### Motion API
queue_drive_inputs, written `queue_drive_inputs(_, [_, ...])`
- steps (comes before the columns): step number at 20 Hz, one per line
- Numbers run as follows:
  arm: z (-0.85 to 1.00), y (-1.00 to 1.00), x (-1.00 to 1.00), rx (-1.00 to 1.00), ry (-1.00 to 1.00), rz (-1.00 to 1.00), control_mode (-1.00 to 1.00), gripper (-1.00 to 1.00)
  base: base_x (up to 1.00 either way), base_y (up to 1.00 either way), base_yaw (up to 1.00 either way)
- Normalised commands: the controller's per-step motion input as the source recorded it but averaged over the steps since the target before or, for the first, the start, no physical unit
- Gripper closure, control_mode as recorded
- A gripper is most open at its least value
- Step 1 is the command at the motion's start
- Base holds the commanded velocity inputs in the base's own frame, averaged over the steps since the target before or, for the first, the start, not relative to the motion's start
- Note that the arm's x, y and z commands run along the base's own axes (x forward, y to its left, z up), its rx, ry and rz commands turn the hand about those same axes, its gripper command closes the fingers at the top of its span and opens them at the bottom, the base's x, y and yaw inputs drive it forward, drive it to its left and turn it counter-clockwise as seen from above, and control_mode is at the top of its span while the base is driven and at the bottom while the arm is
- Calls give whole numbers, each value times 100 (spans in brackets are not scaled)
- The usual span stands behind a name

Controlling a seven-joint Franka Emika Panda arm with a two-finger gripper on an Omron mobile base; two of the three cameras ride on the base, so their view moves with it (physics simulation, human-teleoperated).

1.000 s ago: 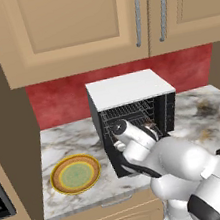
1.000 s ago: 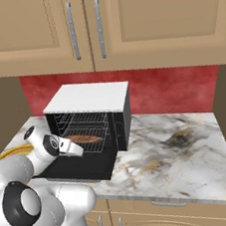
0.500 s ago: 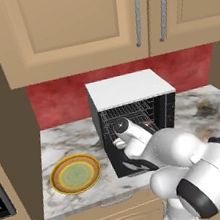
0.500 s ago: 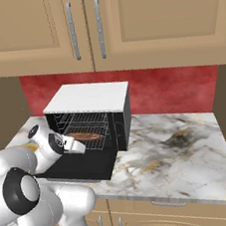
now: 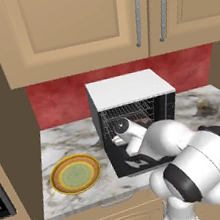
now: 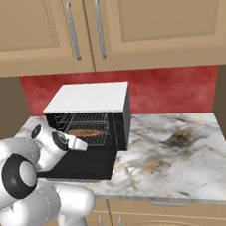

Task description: Pull the toaster oven rack outwards. Pick up the baguette from the plate and place it on the toaster oven rack. Close the toaster oven door fully and set the temperature to the lowest setting.

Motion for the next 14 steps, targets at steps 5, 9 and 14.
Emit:
queue_drive_inputs(5, [-1,-8,23,0,-8,0,-100,-100,0,0,0])
queue_drive_inputs(9, [0,-10,23,0,-8,0,-100,-100,0,0,0])
queue_drive_inputs(14, [0,-9,27,0,-8,0,-100,-100,0,0,0])
